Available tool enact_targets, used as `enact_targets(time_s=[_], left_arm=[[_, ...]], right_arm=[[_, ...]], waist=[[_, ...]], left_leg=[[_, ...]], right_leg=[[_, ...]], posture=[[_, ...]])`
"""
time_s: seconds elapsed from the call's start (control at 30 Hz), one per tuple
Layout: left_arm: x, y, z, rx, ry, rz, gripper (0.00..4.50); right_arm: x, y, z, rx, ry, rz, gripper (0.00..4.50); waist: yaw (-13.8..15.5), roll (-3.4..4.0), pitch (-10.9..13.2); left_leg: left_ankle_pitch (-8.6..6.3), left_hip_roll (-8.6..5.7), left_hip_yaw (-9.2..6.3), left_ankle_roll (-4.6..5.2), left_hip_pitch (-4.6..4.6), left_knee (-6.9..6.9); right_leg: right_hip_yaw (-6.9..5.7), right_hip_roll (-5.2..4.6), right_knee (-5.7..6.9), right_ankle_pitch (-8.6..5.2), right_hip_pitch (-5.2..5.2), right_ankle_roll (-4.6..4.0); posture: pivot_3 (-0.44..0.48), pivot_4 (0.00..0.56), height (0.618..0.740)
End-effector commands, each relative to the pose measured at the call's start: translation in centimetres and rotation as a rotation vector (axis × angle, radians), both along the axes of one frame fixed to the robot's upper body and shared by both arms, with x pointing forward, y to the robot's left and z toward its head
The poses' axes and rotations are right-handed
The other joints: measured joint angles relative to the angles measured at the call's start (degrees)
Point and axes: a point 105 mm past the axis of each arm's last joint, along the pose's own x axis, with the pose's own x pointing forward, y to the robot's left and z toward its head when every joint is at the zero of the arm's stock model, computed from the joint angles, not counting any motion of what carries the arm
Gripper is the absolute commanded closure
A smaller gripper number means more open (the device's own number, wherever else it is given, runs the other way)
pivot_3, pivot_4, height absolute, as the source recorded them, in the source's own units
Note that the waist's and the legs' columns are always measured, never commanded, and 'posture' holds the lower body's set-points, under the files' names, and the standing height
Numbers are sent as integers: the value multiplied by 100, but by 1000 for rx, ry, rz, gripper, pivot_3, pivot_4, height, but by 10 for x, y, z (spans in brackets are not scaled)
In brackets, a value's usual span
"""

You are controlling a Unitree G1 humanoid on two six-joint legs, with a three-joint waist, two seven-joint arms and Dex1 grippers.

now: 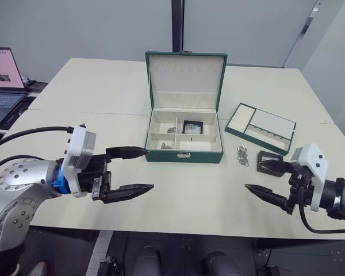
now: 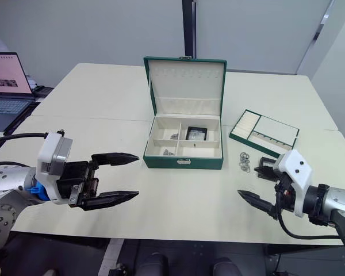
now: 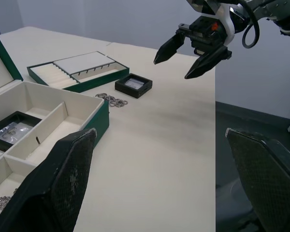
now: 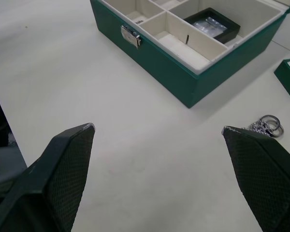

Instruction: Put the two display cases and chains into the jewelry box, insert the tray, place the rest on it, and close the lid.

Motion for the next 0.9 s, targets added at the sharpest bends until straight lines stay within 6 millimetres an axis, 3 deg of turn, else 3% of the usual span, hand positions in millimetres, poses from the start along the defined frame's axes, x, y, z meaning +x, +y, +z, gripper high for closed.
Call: enact_targets(time_s=[0.03, 0.3, 0.5, 0.9], left_arm=[[-5, 1, -1, 29, -61, -20, 24], [-7, 3, -1, 31, -112, -42, 24], [-5, -1, 0, 25, -122, -54, 24], [-4, -9, 1, 16, -126, -64, 24]], right_arm=[[8, -13, 7, -51, -6, -30, 0], [32, -46, 0, -177, 73, -42, 0], [50, -63, -17, -293, 96, 17, 0], [73, -70, -41, -388, 128, 137, 0]], waist=[[-10, 1, 1], [-50, 4, 3], [-56, 12, 7], [-60, 30, 18]], left_leg=[[0, 0, 2, 0, 0, 0], [0, 0, 4, 1, 3, 0], [0, 1, 7, 1, 4, 0], [1, 2, 14, -1, 13, 3]], right_leg=[[2, 0, 0, 0, 0, 0], [3, -1, 0, 0, -2, 0], [5, -2, 0, 0, -3, 0], [10, -3, 3, 1, -2, -1]], posture=[[0, 150, 726], [0, 150, 726], [0, 150, 726], [0, 150, 726]])
